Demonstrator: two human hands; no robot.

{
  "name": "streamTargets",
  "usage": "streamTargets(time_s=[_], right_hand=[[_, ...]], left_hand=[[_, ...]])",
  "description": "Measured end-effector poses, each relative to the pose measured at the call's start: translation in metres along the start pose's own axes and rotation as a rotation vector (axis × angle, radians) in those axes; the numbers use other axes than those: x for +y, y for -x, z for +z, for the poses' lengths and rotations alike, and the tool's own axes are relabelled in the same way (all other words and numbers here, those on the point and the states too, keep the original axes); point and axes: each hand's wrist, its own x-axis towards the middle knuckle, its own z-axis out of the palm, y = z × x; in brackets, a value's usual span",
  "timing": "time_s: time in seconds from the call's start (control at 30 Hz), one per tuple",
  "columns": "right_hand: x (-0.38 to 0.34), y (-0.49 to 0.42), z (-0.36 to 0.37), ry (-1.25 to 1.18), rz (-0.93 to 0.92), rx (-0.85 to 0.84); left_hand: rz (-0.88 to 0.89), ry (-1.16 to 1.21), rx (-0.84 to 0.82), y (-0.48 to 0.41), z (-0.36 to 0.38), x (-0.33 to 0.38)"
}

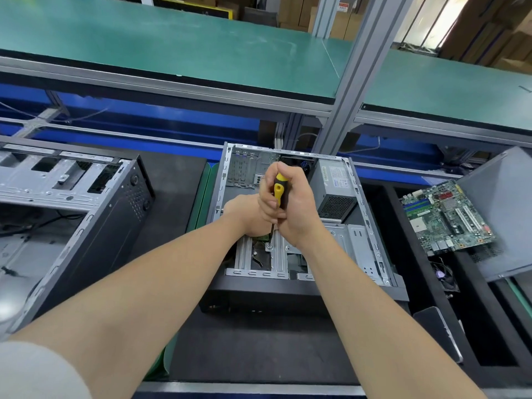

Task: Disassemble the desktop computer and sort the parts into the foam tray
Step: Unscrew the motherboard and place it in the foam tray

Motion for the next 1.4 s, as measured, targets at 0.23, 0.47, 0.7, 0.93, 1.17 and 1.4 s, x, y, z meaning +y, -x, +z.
streamTargets(time_s=[0.23,0.47,0.7,0.93,1.17,1.4], right_hand=[[0.005,0.016,0.025,0.326,-0.142,0.612],[0.01,0.017,0.041,0.177,-0.073,0.77],[-0.002,0.007,0.019,0.123,0.005,0.365],[-0.01,0.002,0.004,0.032,0.071,0.095],[-0.018,0.0,0.007,0.059,0.046,0.072],[-0.011,0.006,0.005,0.036,0.058,0.134]], left_hand=[[-0.049,0.045,-0.034,0.0,-0.001,0.007],[-0.02,0.035,-0.062,0.004,-0.008,0.008],[0.023,0.011,-0.089,-0.002,-0.003,0.005],[0.063,-0.018,-0.133,-0.006,-0.004,0.001],[0.078,-0.053,-0.064,-0.003,-0.003,0.002],[0.086,-0.037,-0.155,-0.001,-0.01,0.007]])
